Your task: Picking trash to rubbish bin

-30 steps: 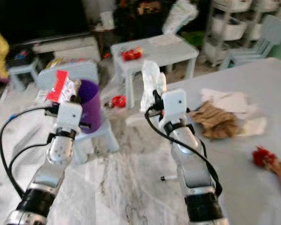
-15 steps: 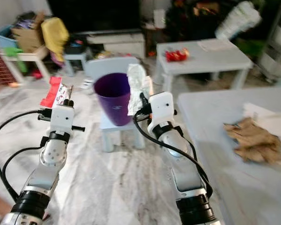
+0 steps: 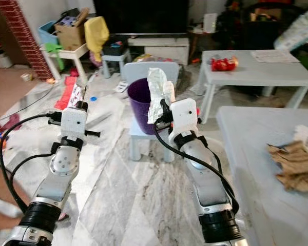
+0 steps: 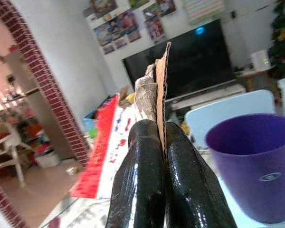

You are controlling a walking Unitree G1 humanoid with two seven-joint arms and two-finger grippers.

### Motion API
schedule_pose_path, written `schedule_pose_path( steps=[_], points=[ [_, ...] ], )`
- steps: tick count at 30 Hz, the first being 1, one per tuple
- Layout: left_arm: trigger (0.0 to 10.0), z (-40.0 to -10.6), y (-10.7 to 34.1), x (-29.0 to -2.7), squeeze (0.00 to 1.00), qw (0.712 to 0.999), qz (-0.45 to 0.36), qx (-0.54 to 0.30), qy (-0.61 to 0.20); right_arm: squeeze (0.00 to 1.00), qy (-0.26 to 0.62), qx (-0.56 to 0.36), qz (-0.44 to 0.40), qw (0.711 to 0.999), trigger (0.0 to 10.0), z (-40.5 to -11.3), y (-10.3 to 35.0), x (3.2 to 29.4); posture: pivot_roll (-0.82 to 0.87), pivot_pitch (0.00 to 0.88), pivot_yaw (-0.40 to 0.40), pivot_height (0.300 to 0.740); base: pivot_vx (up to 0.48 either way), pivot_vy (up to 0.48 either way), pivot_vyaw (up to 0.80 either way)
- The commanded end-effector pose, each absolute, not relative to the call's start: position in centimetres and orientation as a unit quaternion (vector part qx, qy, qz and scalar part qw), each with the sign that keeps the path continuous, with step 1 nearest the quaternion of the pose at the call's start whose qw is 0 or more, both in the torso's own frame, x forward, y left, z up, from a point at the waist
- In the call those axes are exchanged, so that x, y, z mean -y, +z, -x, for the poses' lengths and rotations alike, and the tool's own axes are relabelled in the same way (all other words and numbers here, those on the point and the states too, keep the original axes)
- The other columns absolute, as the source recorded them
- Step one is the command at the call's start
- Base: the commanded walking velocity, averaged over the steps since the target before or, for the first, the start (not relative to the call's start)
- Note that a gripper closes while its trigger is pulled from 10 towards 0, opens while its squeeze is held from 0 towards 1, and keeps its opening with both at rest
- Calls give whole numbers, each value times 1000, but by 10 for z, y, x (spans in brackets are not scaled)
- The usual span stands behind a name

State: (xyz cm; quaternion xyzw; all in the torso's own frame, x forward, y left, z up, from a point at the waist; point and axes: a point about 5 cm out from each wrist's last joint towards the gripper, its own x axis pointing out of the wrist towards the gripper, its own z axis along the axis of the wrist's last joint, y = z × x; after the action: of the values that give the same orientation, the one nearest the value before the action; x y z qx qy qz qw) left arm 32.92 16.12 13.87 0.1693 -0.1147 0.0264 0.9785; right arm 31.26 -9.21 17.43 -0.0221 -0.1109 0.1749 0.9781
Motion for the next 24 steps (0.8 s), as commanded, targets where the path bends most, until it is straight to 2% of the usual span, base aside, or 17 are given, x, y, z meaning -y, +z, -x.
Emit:
schedule_pose_path(
  steps=[1,3,6,7,9,11,14,15,24],
  points=[
    [0,-330,139,-157,0,980,-162,113,20,0,170,117,23,978,1765,-314,177,95,-124,0,25,740,0,0,0],
    [0,-330,138,-157,0,981,-158,111,19,0,169,116,22,979,2706,-315,177,95,-124,0,25,740,0,0,0],
    [0,-330,138,-156,0,983,-150,109,16,0,168,116,23,979,3216,-315,176,95,-125,0,25,740,0,0,0],
    [0,-331,139,-156,0,983,-145,111,13,0,168,116,25,979,4039,-315,177,95,-124,0,25,740,0,0,0],
    [0,-331,140,-156,0,984,-141,111,12,0,168,116,25,979,4118,-315,176,95,-125,0,25,740,122,0,0],
    [0,-332,140,-156,0,984,-139,110,14,0,168,116,27,979,4863,-315,176,96,-125,0,25,740,306,0,0],
    [0,-332,141,-156,0,984,-137,112,14,0,169,116,27,978,6941,-314,176,95,-126,0,25,740,256,0,0],
    [0,-332,141,-156,0,984,-137,112,14,0,171,115,28,978,10000,-314,175,95,-127,0,25,740,262,0,0],
    [0,-332,138,-155,0,985,-135,104,14,0,185,114,43,975,10000,-312,172,91,-129,0,24,740,289,0,49]
  ],
)
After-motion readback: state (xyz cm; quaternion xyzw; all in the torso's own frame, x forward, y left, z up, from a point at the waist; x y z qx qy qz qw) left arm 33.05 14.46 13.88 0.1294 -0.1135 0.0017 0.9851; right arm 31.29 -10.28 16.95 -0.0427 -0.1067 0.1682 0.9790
